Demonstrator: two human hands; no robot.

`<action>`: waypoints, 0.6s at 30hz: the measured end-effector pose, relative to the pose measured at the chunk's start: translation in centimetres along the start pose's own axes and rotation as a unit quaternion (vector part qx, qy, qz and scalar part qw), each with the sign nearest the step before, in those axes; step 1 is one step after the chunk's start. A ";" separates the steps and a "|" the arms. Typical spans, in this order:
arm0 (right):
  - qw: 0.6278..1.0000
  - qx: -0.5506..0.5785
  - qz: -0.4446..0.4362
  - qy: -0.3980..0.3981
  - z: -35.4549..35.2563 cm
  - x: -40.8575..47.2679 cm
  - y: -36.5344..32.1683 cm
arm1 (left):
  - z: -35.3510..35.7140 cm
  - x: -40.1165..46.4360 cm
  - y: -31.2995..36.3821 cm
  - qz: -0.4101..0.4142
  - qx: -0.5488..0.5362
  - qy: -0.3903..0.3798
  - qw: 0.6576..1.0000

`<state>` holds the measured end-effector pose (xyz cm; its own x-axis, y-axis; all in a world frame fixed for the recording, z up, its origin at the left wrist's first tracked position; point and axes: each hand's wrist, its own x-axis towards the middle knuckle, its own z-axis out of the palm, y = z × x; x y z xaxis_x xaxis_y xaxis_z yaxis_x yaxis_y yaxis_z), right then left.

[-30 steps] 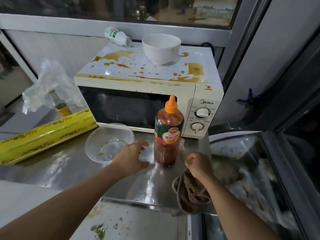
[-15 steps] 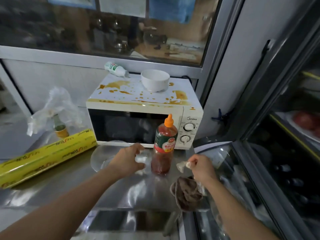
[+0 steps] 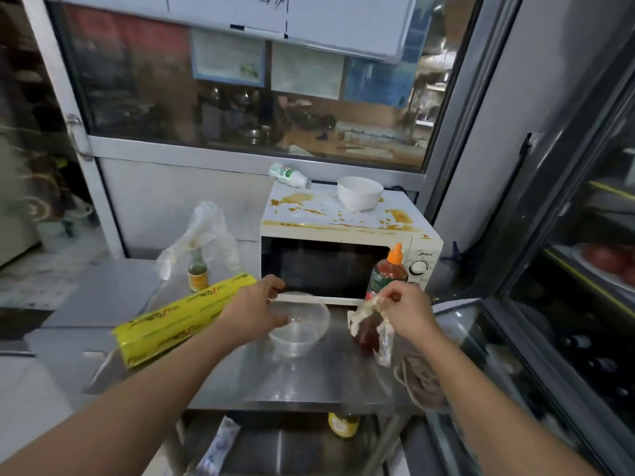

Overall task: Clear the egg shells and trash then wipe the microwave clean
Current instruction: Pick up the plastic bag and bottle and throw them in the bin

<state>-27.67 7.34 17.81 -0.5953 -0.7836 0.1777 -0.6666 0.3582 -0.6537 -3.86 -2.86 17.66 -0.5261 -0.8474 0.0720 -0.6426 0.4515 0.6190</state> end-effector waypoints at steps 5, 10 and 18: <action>0.999 0.009 -0.045 -0.020 2.3 -0.6 -5.8 | -4.3 -1.9 -4.1 -0.032 -0.012 0.029 0.999; 0.995 0.016 -0.083 -0.044 5.0 0.5 -10.3 | -7.0 -2.7 -7.8 -0.063 -0.005 0.051 0.997; 0.984 0.058 -0.141 -0.089 9.9 4.9 -15.2 | -9.6 -0.6 -10.8 -0.107 0.005 0.086 0.991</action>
<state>-16.00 -7.01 21.32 -0.2987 -0.9240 0.2389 -0.7324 0.0614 -0.6781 8.72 -9.94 18.44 -0.2754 -0.9586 0.0725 -0.7349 0.2586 0.6269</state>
